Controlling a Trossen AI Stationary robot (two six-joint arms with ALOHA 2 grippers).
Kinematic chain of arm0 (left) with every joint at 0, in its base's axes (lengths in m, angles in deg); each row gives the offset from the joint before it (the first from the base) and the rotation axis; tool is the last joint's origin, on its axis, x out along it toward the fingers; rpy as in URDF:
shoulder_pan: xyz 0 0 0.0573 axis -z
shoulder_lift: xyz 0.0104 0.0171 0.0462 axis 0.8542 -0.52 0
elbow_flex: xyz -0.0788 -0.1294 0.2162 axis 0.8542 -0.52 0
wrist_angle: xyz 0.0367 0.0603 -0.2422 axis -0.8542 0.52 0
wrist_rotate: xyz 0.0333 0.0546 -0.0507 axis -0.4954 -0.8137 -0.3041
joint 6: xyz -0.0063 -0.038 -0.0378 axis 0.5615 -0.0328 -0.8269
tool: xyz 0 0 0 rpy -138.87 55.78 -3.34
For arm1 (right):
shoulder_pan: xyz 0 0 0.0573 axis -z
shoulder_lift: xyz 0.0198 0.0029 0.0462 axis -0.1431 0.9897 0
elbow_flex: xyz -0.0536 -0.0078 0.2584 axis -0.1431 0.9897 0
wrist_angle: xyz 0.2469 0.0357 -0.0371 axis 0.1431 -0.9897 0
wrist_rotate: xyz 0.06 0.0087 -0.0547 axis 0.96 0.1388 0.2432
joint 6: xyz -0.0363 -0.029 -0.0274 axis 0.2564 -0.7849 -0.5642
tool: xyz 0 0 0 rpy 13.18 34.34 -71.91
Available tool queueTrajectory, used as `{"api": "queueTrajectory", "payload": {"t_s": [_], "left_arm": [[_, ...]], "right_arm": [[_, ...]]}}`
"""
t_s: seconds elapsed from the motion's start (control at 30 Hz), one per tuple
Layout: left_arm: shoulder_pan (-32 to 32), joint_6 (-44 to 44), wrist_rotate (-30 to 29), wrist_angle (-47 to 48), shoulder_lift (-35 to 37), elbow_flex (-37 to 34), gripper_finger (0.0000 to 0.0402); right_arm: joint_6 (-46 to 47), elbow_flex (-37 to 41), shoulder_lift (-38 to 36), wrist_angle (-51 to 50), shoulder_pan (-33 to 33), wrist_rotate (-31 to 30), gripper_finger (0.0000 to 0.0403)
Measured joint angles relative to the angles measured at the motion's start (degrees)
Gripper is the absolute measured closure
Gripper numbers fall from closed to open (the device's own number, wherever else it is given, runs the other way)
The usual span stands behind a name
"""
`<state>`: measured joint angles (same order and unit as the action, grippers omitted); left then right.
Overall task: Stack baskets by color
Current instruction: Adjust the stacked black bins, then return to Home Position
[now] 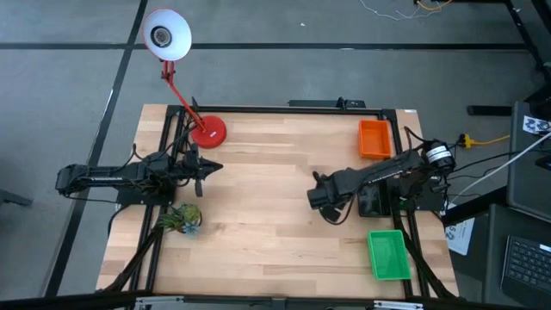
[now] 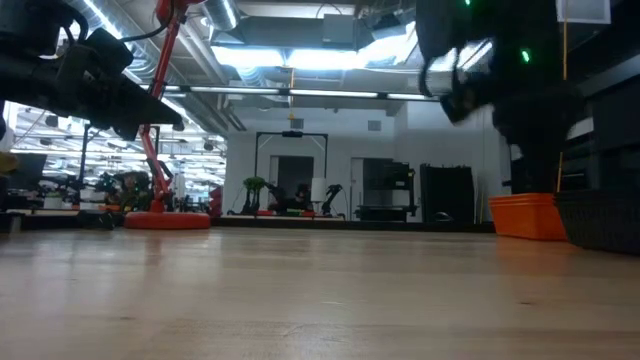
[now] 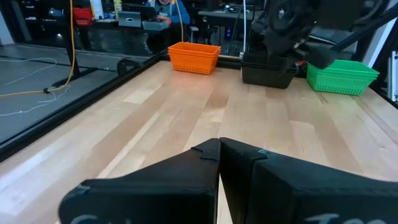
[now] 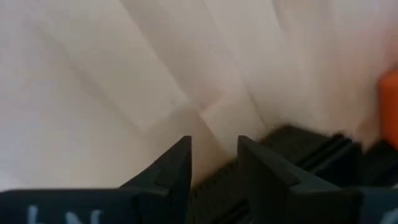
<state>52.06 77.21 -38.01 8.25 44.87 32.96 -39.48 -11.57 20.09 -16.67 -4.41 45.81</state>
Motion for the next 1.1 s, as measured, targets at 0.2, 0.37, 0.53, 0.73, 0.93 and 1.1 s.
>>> {"api": "queueTrajectory", "payload": {"t_s": [0.2, 0.37, 0.53, 0.73, 0.93, 1.1], "left_arm": [[0.0, 0.3, 0.0, 0.0, 0.0, 0.0, 0.0401], [0.0, 1.5, 0.0, -0.1, 0.0, 0.0, 0.0401], [0.0, 1.5, 0.0, -0.2, 0.0, 0.0, 0.0401], [0.0, 1.6, 0.0, -0.4, 0.0, 0.0, 0.0401], [0.0, 1.6, 0.0, -0.4, 0.0, 0.0, 0.0401], [0.0, 1.6, 0.0, -0.4, 0.0, 0.0, 0.0401]], "right_arm": [[6.5, 9.1, 0.0, 0.3, -0.3, 7.2, 0.0275], [9.5, 12.4, -0.1, 1.9, -1.0, 7.0, 0.0275], [10.1, 12.0, -0.1, 1.5, -1.1, 6.0, 0.0275], [7.1, 9.2, -0.8, 2.8, -2.0, 2.6, 0.0275], [0.2, 7.7, -6.8, 4.9, -5.6, -10.0, 0.0275], [-5.7, 16.1, -18.7, 24.6, -8.6, -14.8, 0.0275]]}}
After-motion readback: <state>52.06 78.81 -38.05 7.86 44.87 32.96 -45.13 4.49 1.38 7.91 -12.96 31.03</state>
